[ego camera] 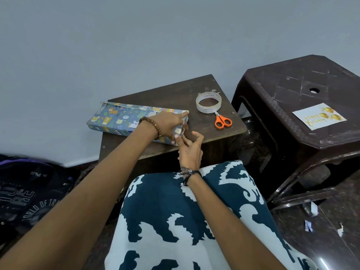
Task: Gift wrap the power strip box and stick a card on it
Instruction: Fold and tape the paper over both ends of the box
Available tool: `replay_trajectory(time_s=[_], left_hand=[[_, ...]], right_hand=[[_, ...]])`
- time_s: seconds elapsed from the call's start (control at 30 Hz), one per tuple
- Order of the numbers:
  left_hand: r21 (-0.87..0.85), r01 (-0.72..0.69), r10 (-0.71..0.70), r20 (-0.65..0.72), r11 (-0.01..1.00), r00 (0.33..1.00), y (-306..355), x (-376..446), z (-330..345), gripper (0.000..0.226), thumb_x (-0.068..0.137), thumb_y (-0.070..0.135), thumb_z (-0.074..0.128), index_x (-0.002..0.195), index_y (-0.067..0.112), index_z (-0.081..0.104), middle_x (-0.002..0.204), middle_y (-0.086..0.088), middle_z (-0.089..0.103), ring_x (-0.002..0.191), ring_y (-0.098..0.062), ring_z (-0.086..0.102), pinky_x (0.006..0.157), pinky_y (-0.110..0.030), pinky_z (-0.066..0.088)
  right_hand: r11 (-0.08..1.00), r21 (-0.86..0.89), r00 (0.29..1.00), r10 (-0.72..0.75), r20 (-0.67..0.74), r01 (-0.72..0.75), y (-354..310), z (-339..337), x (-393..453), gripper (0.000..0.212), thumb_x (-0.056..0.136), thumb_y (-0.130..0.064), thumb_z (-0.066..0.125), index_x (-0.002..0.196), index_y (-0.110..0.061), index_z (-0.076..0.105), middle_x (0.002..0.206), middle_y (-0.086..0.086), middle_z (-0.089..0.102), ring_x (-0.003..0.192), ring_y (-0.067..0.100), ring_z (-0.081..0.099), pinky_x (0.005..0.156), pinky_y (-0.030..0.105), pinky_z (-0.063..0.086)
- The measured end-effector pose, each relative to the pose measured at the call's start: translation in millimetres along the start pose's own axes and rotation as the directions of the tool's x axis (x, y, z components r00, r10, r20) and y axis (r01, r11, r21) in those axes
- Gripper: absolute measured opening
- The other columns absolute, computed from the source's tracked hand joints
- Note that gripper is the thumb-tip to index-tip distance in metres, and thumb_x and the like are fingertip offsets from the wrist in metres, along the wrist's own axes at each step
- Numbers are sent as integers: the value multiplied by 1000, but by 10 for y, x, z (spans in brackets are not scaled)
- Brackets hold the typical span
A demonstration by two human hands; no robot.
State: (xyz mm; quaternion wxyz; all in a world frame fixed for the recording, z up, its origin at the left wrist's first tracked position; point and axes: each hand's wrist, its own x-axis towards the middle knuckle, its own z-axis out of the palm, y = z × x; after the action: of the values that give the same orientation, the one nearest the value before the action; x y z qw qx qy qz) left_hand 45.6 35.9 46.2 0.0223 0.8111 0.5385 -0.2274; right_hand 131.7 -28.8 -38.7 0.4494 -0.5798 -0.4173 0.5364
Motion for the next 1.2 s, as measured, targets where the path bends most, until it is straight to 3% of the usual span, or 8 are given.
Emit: replay_trajectory(time_s=[0.13,0.3,0.4,0.53,0.63,0.87,1.03,1.2], left_hand=[[-354,71,-121,-123,933,985,-9,-175,254,84,77,17,73,145,27,25,157,4,-7,135,-19,34,93,-32,39],[-900,-46,-581,-319,434,749,228,-462,554,75,79,9,71,142,18,32,156,2,8,139,-7,19,107,-19,25],[-999,-40,-879,-32,15,476,429,-486,602,75,83,11,67,145,14,25,156,-5,9,143,-14,15,109,-22,20],[-782,-176,-767,495,-598,407,469,-409,570,87,84,17,66,148,10,7,154,-13,10,139,-29,23,112,-39,28],[-657,-297,-717,582,-693,384,352,-286,611,91,82,18,69,147,7,6,151,-12,22,136,-29,31,110,-45,31],[-601,-237,-631,615,-763,473,138,-253,541,61,86,22,65,136,2,37,130,-7,49,113,-26,51,81,-31,40],[-547,-216,-550,574,-809,607,17,-416,616,74,72,29,77,136,11,42,129,-8,55,112,-26,56,95,-41,44],[-520,-276,-552,509,-808,660,42,-604,475,42,84,22,66,122,15,48,93,-5,59,77,-20,58,58,-39,48]], right_hand=[[999,-46,1000,27,-8,-27,-108,-89,93,44,86,-41,58,120,-27,35,103,-5,68,92,24,58,81,46,50],[981,-166,988,-118,-100,101,-229,-230,259,31,92,-22,50,121,-19,44,97,-4,66,85,17,51,70,27,32],[945,-172,960,-278,28,278,-277,-202,458,33,92,-15,52,125,-15,47,118,3,62,107,19,56,81,25,39],[889,-255,908,-307,285,381,-332,-144,676,53,94,-17,51,143,-13,31,141,11,44,130,22,40,100,26,31],[896,-252,898,-269,348,366,-324,-99,721,60,94,-19,54,146,-10,26,148,9,34,135,20,34,108,29,28],[909,-219,906,-275,320,354,-312,-85,629,59,78,-16,73,130,-14,45,115,0,29,89,6,51,90,28,48],[946,-61,901,-282,329,318,-345,-197,540,44,78,-16,75,118,-15,56,108,0,34,83,-16,51,66,1,42],[974,174,917,-200,345,147,-356,-280,499,27,86,-23,63,113,-22,60,124,10,54,101,14,58,77,17,46]])
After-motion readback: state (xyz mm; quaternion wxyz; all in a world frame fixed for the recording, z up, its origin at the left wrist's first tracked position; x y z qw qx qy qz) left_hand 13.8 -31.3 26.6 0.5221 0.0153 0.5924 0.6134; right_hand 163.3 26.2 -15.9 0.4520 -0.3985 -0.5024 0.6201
